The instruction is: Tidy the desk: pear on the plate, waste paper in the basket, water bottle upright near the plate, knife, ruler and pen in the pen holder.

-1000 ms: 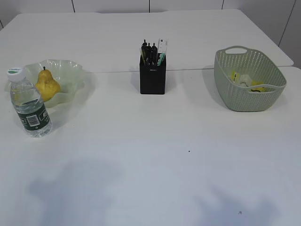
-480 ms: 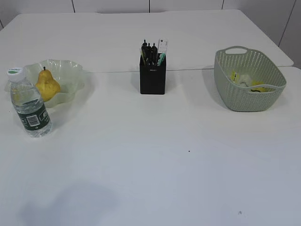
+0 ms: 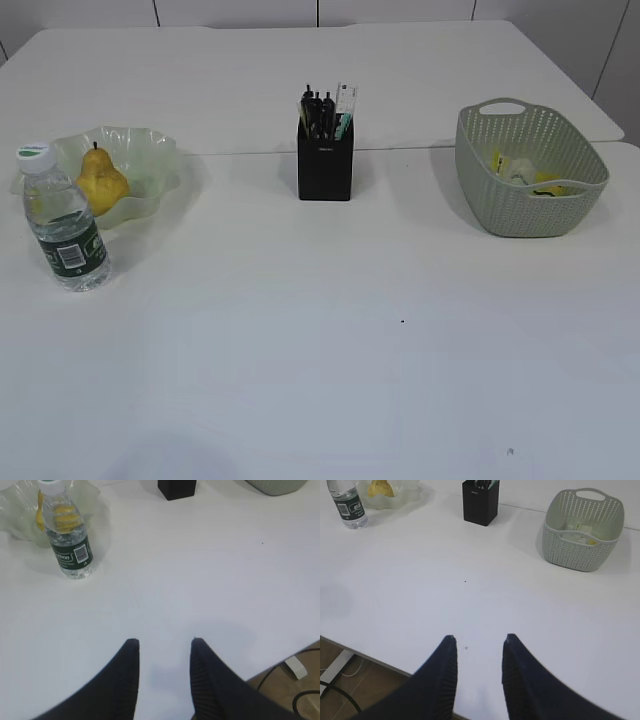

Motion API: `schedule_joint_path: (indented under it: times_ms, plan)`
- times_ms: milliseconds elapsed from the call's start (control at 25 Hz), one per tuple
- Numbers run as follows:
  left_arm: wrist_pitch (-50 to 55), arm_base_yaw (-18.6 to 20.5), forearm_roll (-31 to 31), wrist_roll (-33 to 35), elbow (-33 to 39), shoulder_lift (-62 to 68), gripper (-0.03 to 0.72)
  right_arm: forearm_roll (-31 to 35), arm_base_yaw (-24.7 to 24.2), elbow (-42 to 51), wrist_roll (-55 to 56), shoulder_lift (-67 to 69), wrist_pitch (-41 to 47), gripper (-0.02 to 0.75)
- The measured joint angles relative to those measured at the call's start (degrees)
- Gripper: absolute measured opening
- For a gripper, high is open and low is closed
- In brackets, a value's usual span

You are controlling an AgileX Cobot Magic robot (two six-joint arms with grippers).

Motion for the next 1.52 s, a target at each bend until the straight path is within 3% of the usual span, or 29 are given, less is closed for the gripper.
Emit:
schedule_joint_path:
  times_ms: [200,480,800,1520]
  plan:
    - [3.1,0.0,-0.1,0.3,-0.4,-0.8,0.237,0.7,0.0,3.9,0.0,0.0,-2.0,0.263]
    - [7.1,0.0,4.9,1.4,-0.5,-3.7,0.237,-0.5,0.0,5.5,0.0,0.0,-1.9,0.263]
    - [7.8,0.0,4.9,0.0,0.2,-9.5,0.237,-1.4,0.0,6.0,0.1,0.0,-0.9,0.263]
    - [7.9,0.0,5.2,-3.0,0.2,-9.5,0.237,-1.6,0.0,6.0,0.1,0.0,-0.9,0.262]
